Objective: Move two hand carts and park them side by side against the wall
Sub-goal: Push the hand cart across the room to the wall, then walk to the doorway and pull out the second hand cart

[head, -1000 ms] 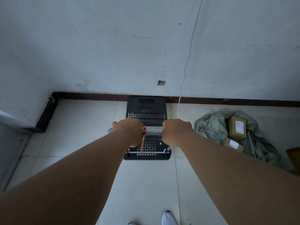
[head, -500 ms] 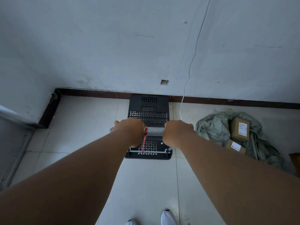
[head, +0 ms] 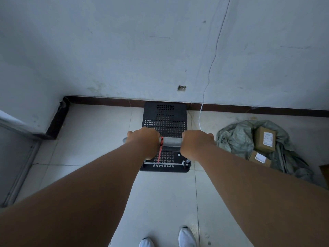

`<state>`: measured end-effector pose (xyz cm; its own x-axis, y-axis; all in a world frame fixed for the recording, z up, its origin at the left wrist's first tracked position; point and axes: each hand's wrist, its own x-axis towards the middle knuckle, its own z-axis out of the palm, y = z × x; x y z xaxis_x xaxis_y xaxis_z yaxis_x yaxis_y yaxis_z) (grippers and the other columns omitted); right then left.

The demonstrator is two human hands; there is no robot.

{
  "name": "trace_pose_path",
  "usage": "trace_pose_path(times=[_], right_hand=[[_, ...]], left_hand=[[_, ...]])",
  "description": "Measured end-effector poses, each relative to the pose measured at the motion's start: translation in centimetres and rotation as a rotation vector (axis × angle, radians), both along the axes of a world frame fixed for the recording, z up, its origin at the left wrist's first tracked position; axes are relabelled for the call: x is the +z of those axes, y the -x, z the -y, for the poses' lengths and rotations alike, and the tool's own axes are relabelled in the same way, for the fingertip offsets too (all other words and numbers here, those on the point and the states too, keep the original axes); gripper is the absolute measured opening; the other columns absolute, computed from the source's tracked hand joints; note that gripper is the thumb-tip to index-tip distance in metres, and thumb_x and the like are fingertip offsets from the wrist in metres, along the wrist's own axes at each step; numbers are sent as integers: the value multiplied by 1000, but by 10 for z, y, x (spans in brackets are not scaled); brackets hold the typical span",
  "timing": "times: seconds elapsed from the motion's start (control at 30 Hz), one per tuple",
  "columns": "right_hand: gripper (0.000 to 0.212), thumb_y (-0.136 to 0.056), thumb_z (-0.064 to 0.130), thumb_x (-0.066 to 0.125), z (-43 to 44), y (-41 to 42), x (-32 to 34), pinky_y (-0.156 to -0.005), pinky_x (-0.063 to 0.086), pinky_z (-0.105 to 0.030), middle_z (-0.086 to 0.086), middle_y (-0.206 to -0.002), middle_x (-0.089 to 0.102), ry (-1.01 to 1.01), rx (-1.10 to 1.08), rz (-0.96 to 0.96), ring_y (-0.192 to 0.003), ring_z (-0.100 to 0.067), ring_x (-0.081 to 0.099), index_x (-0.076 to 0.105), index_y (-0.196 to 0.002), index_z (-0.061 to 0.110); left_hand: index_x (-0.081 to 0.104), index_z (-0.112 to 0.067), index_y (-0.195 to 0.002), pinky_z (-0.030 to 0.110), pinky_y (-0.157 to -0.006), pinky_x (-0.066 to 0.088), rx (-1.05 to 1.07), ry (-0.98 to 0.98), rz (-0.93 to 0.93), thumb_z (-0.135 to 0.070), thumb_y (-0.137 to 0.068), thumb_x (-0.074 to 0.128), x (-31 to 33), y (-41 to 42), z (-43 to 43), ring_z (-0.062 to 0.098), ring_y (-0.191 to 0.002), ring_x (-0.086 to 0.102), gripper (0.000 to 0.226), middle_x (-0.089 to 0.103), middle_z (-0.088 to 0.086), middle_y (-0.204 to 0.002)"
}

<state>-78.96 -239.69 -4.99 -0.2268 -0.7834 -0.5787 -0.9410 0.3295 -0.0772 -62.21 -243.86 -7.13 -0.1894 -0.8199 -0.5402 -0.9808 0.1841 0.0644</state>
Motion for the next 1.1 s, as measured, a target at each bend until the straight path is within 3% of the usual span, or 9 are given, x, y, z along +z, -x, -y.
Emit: trace_pose_path(times=[0.13,0.2,0.3,0.4,0.5,0.6,0.8,0.97,1.1], right_hand=[[20,-75,10,58,-5,5,7,-101,44,-52,0,-90,59,24,15,-11,-97,-28,57,49,-85,25],[28,-76,16,64,-9,10,11,-100,45,-53,-1,-94,55,29,46,21,-101,-29,54,50,-99,24],[60,-66,33,73,-14,9,26,-99,45,-56,0,-115,47,21,70,56,-112,-29,45,46,-119,28],[78,-69,44,71,-13,0,56,-105,38,-52,0,-136,44,67,107,96,-126,-30,40,41,-141,37],[76,-77,59,62,-5,-16,101,-105,31,-53,1,-149,43,103,187,83,-136,-32,38,37,-147,46],[72,-80,54,63,8,-30,152,-108,33,-58,3,-152,40,157,174,84,-140,-31,36,39,-147,48],[83,-79,50,70,32,-69,266,-110,41,-56,-1,-160,26,254,236,145,-145,-32,26,32,-152,44],[73,-96,51,55,32,-114,339,-112,40,-51,-6,-167,15,321,347,158,-149,-37,22,23,-160,39],[71,-97,55,51,20,-151,365,-116,36,-53,-6,-168,16,311,471,147,-150,-37,23,24,-161,38]], left_hand=[[50,-29,-81,57,-100,53,-44,9,-57,-26,-94,73,3,2,-5,29,-97,65,27,63,-3,-89],[52,-29,-98,53,-103,50,-130,10,-98,-29,-93,79,16,-1,-5,24,-100,60,27,62,-3,-100],[48,-24,-140,51,-106,47,-203,1,-78,-30,-84,89,46,-9,-6,27,-121,52,69,58,1,-128],[36,-24,-160,53,-112,44,-185,-10,-77,-33,-85,88,83,-11,-5,33,-140,45,91,50,5,-153],[40,-30,-159,53,-112,46,-191,41,-84,-34,-89,81,129,-19,0,30,-139,49,81,52,1,-153],[42,-33,-160,56,-115,44,-119,117,-136,-44,-98,65,182,-34,3,31,-144,48,67,51,-1,-159],[29,-36,-166,59,-117,37,110,211,-64,-66,-95,59,286,-86,3,36,-152,36,83,41,-1,-168],[38,-30,-164,59,-120,38,242,317,-71,-41,-103,51,360,-141,-17,38,-151,37,63,38,3,-167],[46,-27,-159,59,-117,42,345,406,-25,-42,-102,50,400,-177,-49,37,-145,44,59,48,5,-160]])
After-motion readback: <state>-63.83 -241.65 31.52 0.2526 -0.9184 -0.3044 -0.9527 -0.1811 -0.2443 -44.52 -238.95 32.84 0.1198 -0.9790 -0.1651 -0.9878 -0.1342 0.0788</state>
